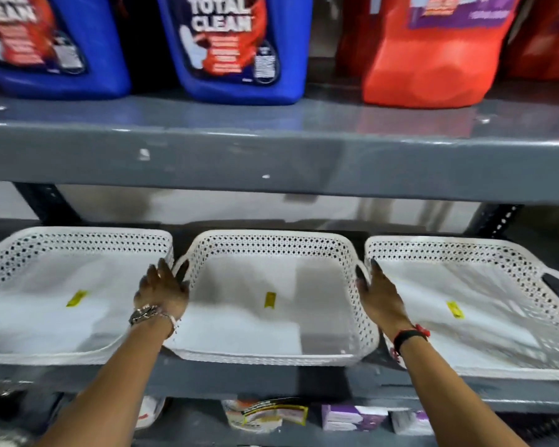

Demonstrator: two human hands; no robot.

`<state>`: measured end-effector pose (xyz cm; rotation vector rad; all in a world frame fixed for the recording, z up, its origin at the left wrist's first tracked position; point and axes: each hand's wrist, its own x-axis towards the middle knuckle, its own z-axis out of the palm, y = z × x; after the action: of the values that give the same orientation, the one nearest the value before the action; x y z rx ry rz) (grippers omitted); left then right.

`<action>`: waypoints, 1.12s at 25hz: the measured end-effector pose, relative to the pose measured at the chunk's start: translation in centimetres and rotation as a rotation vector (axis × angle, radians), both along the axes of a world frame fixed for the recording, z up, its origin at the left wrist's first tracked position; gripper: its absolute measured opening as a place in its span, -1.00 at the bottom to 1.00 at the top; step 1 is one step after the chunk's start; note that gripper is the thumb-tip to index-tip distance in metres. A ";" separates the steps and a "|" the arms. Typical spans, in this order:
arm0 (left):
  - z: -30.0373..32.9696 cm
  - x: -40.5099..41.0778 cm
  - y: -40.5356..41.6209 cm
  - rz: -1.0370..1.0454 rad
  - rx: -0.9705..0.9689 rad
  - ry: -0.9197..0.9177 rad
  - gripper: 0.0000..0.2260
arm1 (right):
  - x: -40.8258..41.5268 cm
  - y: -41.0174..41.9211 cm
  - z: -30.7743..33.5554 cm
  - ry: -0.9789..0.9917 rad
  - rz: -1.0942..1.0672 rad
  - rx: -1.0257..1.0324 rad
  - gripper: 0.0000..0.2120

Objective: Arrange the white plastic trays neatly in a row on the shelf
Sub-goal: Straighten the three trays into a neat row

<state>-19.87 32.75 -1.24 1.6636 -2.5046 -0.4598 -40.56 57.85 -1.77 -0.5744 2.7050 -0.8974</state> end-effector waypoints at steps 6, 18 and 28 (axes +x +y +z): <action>0.3 0.7 -1.9 -0.094 0.035 0.051 -0.52 | 1.5 -0.9 1.3 0.195 0.098 0.288 -0.50; 0.0 -0.5 -1.4 -0.186 0.088 0.026 -0.48 | 1.5 -1.5 -0.7 0.234 0.021 0.225 -0.32; -0.8 -3.7 -3.9 -0.246 -0.054 0.018 -0.51 | -2.0 -4.1 -0.9 0.252 0.003 0.112 -0.45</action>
<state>-23.57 28.88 -2.00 1.3321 -2.6946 -0.4221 -42.54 53.72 -2.66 -0.7100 2.9539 -0.7094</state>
